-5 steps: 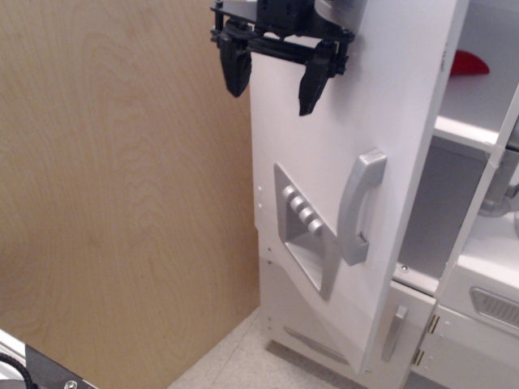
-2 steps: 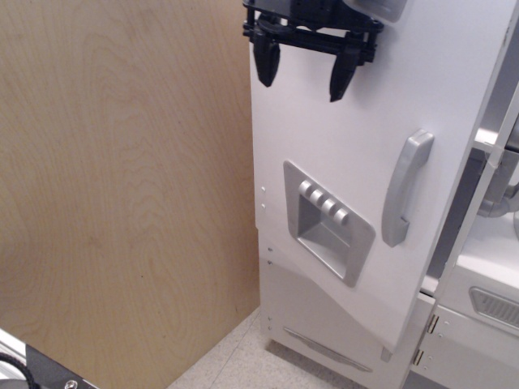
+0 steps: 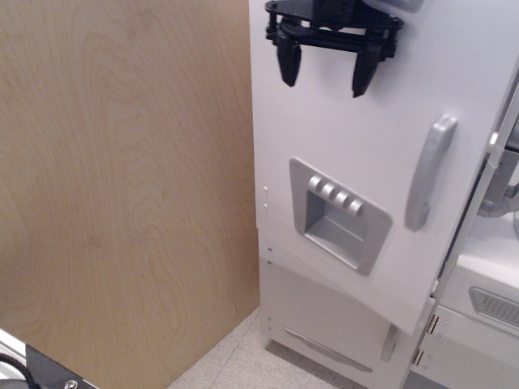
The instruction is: Close fridge
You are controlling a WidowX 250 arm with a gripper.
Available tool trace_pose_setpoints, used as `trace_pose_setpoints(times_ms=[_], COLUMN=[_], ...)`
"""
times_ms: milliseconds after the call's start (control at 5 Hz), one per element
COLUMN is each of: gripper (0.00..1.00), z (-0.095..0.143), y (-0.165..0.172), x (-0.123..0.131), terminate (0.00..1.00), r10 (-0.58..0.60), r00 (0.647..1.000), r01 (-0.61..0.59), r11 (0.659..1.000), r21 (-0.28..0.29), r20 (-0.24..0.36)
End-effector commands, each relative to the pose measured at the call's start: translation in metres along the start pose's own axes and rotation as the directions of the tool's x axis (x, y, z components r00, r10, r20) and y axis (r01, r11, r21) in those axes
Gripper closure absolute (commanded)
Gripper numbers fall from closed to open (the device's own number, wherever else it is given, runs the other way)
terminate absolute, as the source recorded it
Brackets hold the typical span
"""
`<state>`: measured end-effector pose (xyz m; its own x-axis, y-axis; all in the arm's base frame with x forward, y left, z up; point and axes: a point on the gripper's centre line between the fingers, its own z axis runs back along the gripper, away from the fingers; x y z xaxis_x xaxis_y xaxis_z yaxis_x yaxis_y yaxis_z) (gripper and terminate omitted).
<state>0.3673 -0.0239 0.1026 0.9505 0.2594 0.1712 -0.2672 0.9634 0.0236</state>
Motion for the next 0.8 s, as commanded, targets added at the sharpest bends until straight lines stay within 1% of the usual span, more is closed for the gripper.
trace_pose_setpoints(times_ms=[0,200,600], gripper=[0.00,0.00,0.00], z=[0.014,0.012,0.009], y=[-0.007,-0.008,-0.010], x=[0.024,0.027,0.035], terminate=[0.00,0.00,0.00], r10=[0.030,0.036,0.052], r00=[0.998,0.997,0.997], r01=[-0.028,-0.034,-0.050], r11=[0.999,0.999,0.998], r21=[-0.040,-0.032,-0.041], r20=[0.054,0.062,0.060])
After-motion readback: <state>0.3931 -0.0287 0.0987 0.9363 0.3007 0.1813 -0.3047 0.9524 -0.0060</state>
